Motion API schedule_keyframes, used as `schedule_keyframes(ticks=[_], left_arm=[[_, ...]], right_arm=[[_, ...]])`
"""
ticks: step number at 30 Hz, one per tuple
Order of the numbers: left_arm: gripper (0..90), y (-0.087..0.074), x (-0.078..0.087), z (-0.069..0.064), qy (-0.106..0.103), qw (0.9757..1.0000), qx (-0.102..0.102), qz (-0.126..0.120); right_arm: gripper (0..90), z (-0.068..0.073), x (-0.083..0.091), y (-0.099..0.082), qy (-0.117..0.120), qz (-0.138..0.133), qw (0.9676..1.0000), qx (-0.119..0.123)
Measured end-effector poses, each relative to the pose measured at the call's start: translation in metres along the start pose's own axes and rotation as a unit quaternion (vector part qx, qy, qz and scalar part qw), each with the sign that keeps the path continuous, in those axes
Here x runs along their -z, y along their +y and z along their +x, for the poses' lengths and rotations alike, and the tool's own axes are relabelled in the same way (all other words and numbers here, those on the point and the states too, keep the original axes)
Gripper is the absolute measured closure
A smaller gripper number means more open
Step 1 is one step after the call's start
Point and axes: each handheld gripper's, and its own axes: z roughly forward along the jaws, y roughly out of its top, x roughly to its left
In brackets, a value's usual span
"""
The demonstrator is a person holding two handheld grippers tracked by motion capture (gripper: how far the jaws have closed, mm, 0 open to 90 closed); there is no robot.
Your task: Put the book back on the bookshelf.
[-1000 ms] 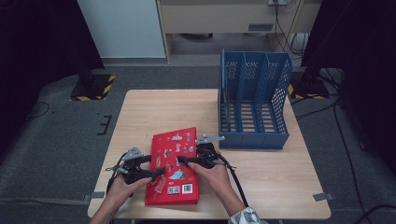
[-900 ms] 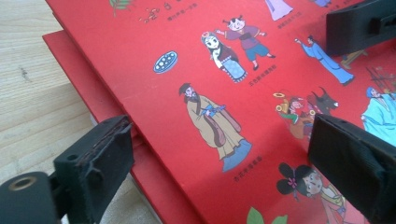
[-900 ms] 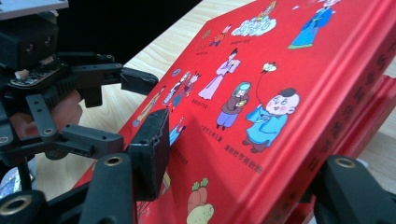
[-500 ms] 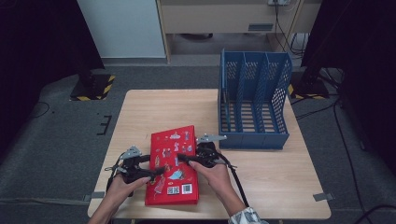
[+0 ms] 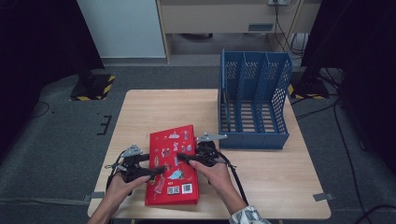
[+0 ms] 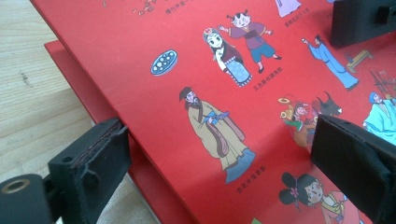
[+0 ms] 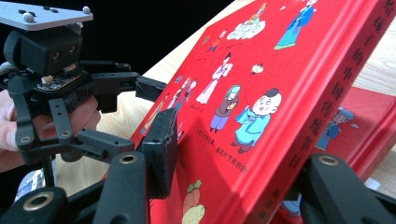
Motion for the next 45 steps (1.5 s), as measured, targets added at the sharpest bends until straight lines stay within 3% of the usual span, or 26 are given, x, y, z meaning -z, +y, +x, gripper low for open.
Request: schedule_keyframes(ticks=[4,8,12,14,19,23,32,41,45], left_arm=[[14.7,0.000,0.003,0.003,-0.003,0.9999,0.009,-0.009],[16.5,0.002,0.005,0.003,-0.002,0.9996,0.016,-0.022],[19.6,0.003,0.007,0.003,0.003,0.9996,0.015,-0.024],[22.7,0.003,0.007,0.004,0.008,0.9996,0.015,-0.022],[26.4,0.005,0.010,0.003,0.015,0.9995,0.006,-0.025],[26.8,0.007,0.010,0.002,0.018,0.9995,0.002,-0.028],[35.3,0.016,0.016,0.006,0.018,0.9982,0.006,-0.057],[39.2,0.026,0.021,0.007,0.024,0.9978,-0.009,-0.062],[44.9,0.031,0.024,0.007,0.029,0.9970,-0.016,-0.070]], right_arm=[[49.0,-0.001,-0.001,0.001,0.003,0.007,1.0000,0.004],[40.6,0.000,-0.005,0.002,-0.004,0.025,0.9996,0.015],[38.5,0.000,-0.005,0.005,-0.002,0.029,0.9994,0.021],[33.0,0.001,-0.008,0.006,-0.009,0.045,0.9985,0.030],[28.0,0.001,-0.010,0.005,-0.017,0.058,0.9976,0.035],[27.1,0.003,-0.009,0.009,-0.022,0.058,0.9971,0.044],[26.9,0.005,-0.007,0.019,-0.031,0.049,0.9962,0.065],[27.1,0.005,-0.006,0.027,-0.032,0.041,0.9956,0.078],[27.2,0.004,-0.004,0.030,-0.034,0.035,0.9952,0.084]])
